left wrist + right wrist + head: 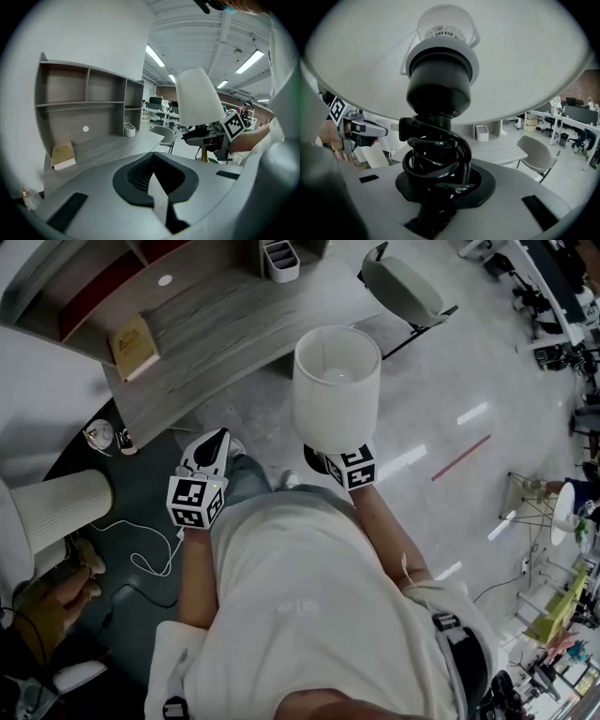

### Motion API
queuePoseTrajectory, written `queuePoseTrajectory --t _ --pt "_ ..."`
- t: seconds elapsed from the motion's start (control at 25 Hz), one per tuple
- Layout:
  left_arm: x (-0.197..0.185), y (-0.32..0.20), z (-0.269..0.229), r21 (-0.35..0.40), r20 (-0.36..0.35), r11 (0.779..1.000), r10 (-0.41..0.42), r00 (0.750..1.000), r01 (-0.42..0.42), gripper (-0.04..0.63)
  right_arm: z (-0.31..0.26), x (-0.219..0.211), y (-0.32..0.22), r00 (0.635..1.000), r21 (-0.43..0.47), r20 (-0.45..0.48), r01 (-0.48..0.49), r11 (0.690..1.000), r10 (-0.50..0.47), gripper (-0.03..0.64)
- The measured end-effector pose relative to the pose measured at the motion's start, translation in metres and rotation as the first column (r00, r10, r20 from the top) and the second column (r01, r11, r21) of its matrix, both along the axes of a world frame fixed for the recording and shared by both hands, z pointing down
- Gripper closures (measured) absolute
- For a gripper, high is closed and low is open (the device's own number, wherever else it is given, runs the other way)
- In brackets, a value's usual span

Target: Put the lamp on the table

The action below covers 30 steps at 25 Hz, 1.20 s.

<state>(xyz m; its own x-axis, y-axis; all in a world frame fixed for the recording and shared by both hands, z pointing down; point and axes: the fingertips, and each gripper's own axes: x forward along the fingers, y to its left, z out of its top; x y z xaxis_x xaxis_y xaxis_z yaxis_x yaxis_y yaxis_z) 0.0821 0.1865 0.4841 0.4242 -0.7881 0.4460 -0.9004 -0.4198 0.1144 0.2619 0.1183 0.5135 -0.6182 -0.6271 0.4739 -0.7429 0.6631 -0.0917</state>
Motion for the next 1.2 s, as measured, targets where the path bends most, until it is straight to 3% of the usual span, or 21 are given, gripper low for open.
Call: queuePoseTrajectory --t 0.8,1.2 --pt "-0.163 -0.122 -0.004 0.005 -0.028 0.997 0.082 0.996 -0.082 0.581 -0.003 -0.148 -0.129 0.992 0.004 -0.003 -0.13 0.992 0.13 0.502" --pt "-0.226 -0.147 0.003 -0.013 -0.022 0.997 0.072 0.997 -0.072 0.581 0.006 -0.216 -0.186 0.995 0.03 -0.007 -0.102 0.994 0.102 0.502"
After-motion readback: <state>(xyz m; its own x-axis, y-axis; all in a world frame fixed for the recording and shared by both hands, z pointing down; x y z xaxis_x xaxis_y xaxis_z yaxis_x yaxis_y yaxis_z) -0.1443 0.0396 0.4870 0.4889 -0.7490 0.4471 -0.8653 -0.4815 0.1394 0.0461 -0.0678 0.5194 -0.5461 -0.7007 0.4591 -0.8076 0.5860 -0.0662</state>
